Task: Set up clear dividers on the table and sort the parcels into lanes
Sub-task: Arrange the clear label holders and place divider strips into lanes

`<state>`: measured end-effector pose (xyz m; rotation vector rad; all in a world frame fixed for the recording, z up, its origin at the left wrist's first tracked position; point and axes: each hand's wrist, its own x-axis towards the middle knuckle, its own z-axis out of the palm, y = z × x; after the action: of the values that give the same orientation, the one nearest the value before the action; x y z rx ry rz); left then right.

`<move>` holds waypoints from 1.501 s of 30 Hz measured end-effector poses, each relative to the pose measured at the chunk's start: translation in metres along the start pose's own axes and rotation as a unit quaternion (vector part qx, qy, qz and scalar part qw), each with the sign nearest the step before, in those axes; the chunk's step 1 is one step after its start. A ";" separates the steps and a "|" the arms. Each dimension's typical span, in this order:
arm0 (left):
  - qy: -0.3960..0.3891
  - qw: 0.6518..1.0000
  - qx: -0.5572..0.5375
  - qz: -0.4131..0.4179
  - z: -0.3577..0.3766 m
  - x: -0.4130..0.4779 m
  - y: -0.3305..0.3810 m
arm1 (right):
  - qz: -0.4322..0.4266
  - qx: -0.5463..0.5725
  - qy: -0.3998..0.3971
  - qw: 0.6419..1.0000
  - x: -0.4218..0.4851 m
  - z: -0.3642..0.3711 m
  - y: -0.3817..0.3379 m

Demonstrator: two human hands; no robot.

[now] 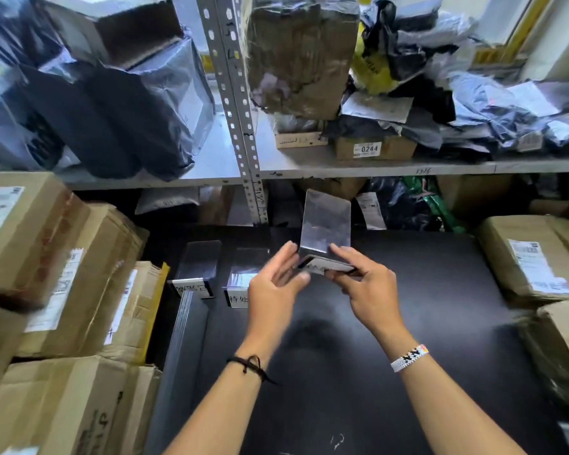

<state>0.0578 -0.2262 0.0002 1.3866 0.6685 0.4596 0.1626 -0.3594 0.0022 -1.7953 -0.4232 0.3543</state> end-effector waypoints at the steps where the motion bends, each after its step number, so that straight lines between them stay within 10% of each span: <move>1: -0.008 1.000 0.018 0.001 0.005 -0.006 -0.011 | -0.009 -0.023 -0.007 1.000 -0.001 -0.003 0.007; 15: -0.007 0.974 0.188 -0.127 -0.003 0.007 -0.104 | 0.078 -0.388 -0.076 0.915 0.019 0.043 0.089; 45: -0.093 0.949 0.234 -0.192 -0.022 0.022 -0.123 | 0.111 -0.436 -0.129 0.884 0.023 0.046 0.099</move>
<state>0.0489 -0.2135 -0.1256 1.6673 0.9039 -0.1538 0.1726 -0.3332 -0.1058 -2.7071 -0.6263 0.6352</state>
